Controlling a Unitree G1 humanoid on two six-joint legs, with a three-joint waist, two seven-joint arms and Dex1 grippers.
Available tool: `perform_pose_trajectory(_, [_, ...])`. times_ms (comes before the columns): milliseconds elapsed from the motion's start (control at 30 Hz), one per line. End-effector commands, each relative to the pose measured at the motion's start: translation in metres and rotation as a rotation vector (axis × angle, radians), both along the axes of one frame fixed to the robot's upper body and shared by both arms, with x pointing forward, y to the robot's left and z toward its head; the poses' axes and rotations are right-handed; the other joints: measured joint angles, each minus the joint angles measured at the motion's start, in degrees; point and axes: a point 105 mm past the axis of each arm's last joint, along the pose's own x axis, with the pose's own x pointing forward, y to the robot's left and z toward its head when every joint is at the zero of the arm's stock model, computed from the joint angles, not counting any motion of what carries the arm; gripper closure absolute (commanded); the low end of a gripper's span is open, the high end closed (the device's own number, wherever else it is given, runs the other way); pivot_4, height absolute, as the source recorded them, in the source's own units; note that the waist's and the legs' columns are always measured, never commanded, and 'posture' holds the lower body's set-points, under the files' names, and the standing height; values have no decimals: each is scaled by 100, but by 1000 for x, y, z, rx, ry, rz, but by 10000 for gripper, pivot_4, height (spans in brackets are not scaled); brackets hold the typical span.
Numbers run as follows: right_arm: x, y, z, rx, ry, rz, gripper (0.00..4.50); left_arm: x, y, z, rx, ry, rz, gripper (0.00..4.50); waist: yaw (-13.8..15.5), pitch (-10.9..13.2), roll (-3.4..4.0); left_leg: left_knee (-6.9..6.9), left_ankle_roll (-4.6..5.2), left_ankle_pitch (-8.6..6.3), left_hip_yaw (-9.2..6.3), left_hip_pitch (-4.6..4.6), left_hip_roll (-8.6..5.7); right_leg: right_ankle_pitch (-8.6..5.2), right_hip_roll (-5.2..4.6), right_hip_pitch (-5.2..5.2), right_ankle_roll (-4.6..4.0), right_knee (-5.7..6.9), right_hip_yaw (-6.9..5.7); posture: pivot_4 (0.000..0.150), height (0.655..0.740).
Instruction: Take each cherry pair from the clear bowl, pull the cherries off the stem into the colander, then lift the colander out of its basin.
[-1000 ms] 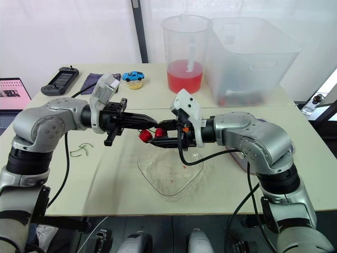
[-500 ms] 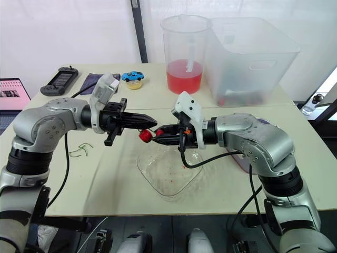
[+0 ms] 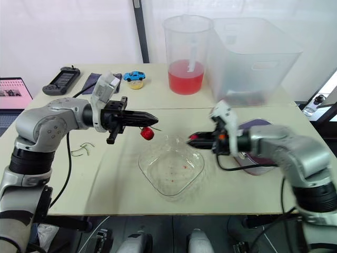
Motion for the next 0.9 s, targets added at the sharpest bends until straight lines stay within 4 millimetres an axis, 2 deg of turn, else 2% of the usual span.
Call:
perform_pose_trajectory(33, [16, -52, 14, -210, -121, -152, 35431, -1, 3, 15, -38, -65, 22, 45000, -8, 0, 0, -1, 1, 0, 4, 1, 0, 0, 1, 0, 0, 0, 1, 1500, 7337])
perform_pose_trajectory(100, [21, -92, 11, -314, -119, -248, 35431, 2, 6, 16, -51, -69, 49, 45000, -8, 0, -1, -3, 1, -1, 12, 1, 1, 0, 2, -1, 1, 0, -1, 1500, 7337])
perform_pose_trajectory(200, [24, -119, 10, -351, -107, -312, 35431, 4, 8, 16, -59, -72, 69, 45000, -36, 0, -1, -3, 1, -1, 23, 1, 2, 0, 1, -1, 1, -3, 4, 1500, 7337])
perform_pose_trajectory(267, [26, -129, 3, -375, -88, -327, 35431, 4, 7, 15, -63, -73, 75, 45000, -63, 0, 2, -4, 1, -1, 25, 3, 6, 0, 4, -3, 1, -1, 6, 1500, 7337])
perform_pose_trajectory(433, [29, -134, -12, -360, -47, -342, 35431, 5, 5, 16, -81, -78, 85, 45000, -42, 1, 5, -5, -4, 2, 25, 2, 8, 0, 5, -8, 1, 1, 11, 1500, 7337])
perform_pose_trajectory(467, [29, -133, -16, -358, -40, -337, 29466, 5, 4, 16, -86, -79, 89, 45000, -39, 1, 4, -4, -4, 2, 24, 2, 7, 0, 4, -6, 1, 1, 11, 1500, 7337])
perform_pose_trajectory(500, [29, -132, -17, -351, -36, -332, 27336, 5, 4, 16, -89, -81, 92, 45000, -37, 1, 4, -2, -4, 2, 23, 3, 7, 0, 4, -4, 1, 0, 10, 1500, 7337])
perform_pose_trajectory(600, [29, -131, -11, -337, -49, -328, 14344, 4, 3, 19, -112, -87, 88, 45000, -22, 3, 7, -1, -8, 5, 21, 2, 5, 0, 2, -3, 1, 0, 10, 1500, 7337])
perform_pose_trajectory(667, [26, -127, 1, -328, -60, -311, 4029, 4, 3, 20, -117, -88, 93, 45000, -20, 3, 7, -1, -10, 6, 20, 2, 5, 0, 1, -3, 1, 0, 9, 1500, 7337])
perform_pose_trajectory(700, [25, -124, 6, -323, -63, -303, 385, 5, 3, 20, -117, -88, 96, 45000, -25, 3, 7, -1, -10, 6, 18, 2, 5, 0, 1, -4, 1, 0, 10, 1500, 7337])
perform_pose_trajectory(800, [13, -88, 25, -244, -50, -181, 385, 5, 0, 19, -123, -83, 104, 45000, -35, 3, 8, -2, -11, 6, 8, 2, 5, 0, 2, -4, 1, 0, 9, 1500, 7337])
perform_pose_trajectory(900, [-1, -32, 38, -132, -71, -11, 385, 3, -4, 18, -139, -72, 97, 45000, -54, 3, 8, -2, -10, 6, 5, 3, 8, 0, 5, -4, 1, 1, 10, 1500, 7337])
